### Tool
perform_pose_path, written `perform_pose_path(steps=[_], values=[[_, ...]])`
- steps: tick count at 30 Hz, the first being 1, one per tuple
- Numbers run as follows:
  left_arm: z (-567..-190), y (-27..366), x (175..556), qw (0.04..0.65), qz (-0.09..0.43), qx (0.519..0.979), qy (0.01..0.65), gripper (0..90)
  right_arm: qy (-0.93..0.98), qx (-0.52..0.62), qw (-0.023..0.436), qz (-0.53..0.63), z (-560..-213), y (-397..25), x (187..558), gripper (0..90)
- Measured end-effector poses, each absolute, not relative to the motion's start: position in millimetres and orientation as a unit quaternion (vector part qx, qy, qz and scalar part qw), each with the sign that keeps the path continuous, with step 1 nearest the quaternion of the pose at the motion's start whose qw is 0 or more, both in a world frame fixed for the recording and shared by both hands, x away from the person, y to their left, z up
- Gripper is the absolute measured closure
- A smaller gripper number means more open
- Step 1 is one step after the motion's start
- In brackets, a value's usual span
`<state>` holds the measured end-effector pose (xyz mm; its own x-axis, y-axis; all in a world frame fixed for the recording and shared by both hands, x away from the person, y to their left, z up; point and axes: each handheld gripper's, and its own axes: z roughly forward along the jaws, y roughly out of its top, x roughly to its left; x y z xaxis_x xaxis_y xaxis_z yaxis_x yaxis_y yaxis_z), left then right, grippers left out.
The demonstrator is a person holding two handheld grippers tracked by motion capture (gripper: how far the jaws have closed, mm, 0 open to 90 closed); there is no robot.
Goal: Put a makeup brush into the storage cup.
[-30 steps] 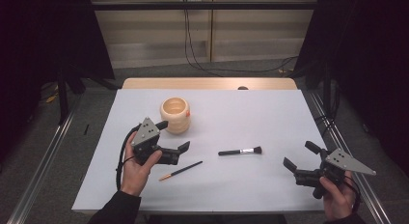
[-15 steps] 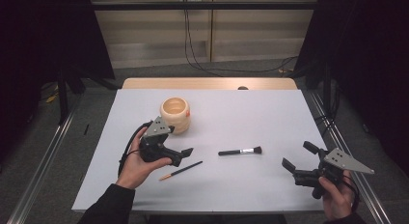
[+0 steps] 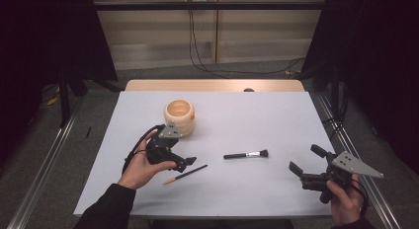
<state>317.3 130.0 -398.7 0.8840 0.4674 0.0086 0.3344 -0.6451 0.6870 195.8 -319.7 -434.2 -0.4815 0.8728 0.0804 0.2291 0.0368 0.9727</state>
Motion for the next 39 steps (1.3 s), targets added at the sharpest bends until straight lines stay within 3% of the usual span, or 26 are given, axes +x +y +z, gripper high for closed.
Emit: perform_pose_path(steps=[10,17,18,26,32,36,39], values=[[-410,125,319,0.280,0.059,0.935,0.210,9.1,0.658,0.420,0.295,0.551,-435,-319,196,0.0],[-421,125,317,0.237,0.028,0.950,0.202,15.6,0.657,0.424,0.296,0.548,-435,-320,197,0.0],[-424,125,317,0.227,0.017,0.953,0.200,20.3,0.656,0.424,0.298,0.548,-435,-320,197,0.0],[-432,125,320,0.208,-0.013,0.957,0.203,20.9,0.658,0.425,0.294,0.547,-435,-320,196,0.0],[-438,125,319,0.177,-0.020,0.965,0.194,26.0,0.658,0.425,0.295,0.547,-435,-320,196,0.0],[-441,126,317,0.175,-0.024,0.966,0.190,20.9,0.658,0.424,0.293,0.548,-435,-319,197,0.0],[-441,126,316,0.175,-0.018,0.966,0.188,22.4,0.657,0.426,0.294,0.548,-435,-319,197,0.0]])
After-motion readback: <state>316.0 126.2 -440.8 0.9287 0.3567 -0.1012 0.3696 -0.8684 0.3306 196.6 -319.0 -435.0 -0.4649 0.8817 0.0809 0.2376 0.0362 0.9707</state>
